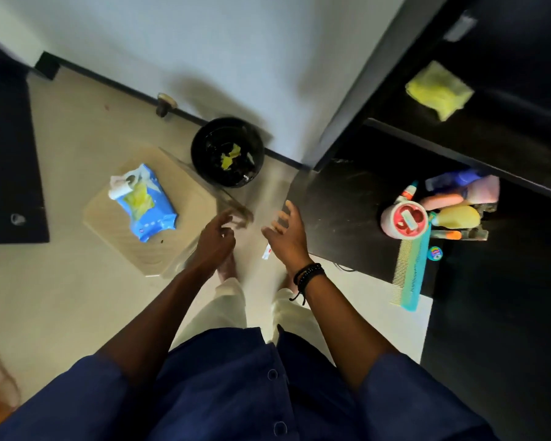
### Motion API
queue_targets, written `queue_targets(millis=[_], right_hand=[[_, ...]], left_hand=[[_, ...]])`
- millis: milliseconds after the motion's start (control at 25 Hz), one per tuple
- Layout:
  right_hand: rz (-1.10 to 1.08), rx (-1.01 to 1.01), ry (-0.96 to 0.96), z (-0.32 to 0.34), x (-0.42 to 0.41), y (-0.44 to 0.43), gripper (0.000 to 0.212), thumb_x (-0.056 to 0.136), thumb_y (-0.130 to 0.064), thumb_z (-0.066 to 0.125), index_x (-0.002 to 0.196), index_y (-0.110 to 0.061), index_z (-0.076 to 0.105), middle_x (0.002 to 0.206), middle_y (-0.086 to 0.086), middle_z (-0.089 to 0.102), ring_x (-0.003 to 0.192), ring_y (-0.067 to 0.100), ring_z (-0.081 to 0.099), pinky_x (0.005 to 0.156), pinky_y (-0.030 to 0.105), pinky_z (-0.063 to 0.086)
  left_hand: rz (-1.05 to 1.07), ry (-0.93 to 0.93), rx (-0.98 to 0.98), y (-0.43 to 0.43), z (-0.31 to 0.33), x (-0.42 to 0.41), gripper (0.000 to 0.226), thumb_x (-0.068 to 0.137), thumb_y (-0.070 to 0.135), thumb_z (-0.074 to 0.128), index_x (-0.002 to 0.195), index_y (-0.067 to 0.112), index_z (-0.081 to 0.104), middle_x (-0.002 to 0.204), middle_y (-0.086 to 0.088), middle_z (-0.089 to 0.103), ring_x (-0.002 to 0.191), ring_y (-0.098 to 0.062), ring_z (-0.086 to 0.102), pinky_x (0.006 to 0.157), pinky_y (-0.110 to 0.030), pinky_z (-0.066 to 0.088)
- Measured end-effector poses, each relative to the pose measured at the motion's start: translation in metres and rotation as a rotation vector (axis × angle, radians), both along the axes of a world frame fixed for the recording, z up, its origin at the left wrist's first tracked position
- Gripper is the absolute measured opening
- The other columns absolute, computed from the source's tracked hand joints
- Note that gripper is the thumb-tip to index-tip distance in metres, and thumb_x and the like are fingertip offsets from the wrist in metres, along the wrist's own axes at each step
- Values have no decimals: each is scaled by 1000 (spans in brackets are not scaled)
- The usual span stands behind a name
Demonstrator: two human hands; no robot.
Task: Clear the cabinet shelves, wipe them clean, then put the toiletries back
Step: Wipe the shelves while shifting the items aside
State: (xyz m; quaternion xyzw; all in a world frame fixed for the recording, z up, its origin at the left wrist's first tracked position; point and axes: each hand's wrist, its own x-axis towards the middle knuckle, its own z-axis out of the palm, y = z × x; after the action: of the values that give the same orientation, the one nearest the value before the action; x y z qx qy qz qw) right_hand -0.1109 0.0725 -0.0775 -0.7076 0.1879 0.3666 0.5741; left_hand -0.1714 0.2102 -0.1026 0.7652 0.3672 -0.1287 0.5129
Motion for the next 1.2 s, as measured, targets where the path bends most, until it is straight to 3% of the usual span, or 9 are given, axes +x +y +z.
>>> queue_targets(millis=[120,240,440,640,760,960,1040,1160,1200], right_hand=[[88,-82,38,-40,-14,29,76,84,1,63,147,-16,25,143,8,42,123,21,51,103,34,45],[145,-171,73,-93,-29,37,72,83,4,64,145,-10,29,137,8,45,108,13,50,92,23,44],[149,-295,227,-209,-42,34,71,82,2,62,143,-13,30,139,12,46,117,25,54,105,43,43],[290,-427,234,-326,-38,22,66,85,-6,60,144,-12,31,140,12,48,121,27,54,107,40,41],[321,-477,238,-405,-37,16,63,87,-9,60,143,-12,33,139,10,50,120,25,55,106,38,42],[347,-550,264,-490,-44,5,61,89,-11,57,144,-13,31,140,10,49,125,24,51,107,34,40],[382,-579,254,-514,-45,4,57,90,-12,54,143,-13,34,137,10,50,125,23,49,104,30,38],[448,-612,214,-548,-45,4,51,90,-13,51,140,-13,39,139,11,47,129,25,45,105,31,37],[473,-616,216,-558,-46,5,51,90,-12,50,140,-14,39,140,12,46,128,27,46,104,31,37]], left_hand=[[15,50,-69,25,-25,-13,56,84,-7,39,135,15,49,133,-7,55,99,-12,55,89,-20,39],[-2,90,-138,34,-52,-20,55,87,-9,37,137,11,46,137,-5,51,99,-10,52,88,-18,38],[-135,170,-150,42,-145,-36,55,85,-9,40,135,10,48,135,-5,52,116,-14,54,95,-15,40],[-199,248,-165,33,-258,-40,52,87,11,40,139,16,45,138,-11,50,126,-20,49,110,-39,36],[-205,296,-111,17,-338,-43,63,77,26,32,137,21,46,138,-10,50,129,-24,45,112,-45,31],[-298,437,-75,2,-449,-57,68,60,54,23,128,53,29,143,-8,44,131,-34,41,106,-53,36],[-286,446,-81,3,-462,-50,66,61,54,25,127,55,29,143,-6,45,130,-31,44,104,-51,40],[-283,411,-171,5,-468,-38,57,81,37,35,137,44,35,145,1,43,128,-14,45,99,-26,42],[-285,405,-163,5,-469,-36,57,81,38,34,138,46,33,145,3,43,130,-15,44,102,-25,38]])
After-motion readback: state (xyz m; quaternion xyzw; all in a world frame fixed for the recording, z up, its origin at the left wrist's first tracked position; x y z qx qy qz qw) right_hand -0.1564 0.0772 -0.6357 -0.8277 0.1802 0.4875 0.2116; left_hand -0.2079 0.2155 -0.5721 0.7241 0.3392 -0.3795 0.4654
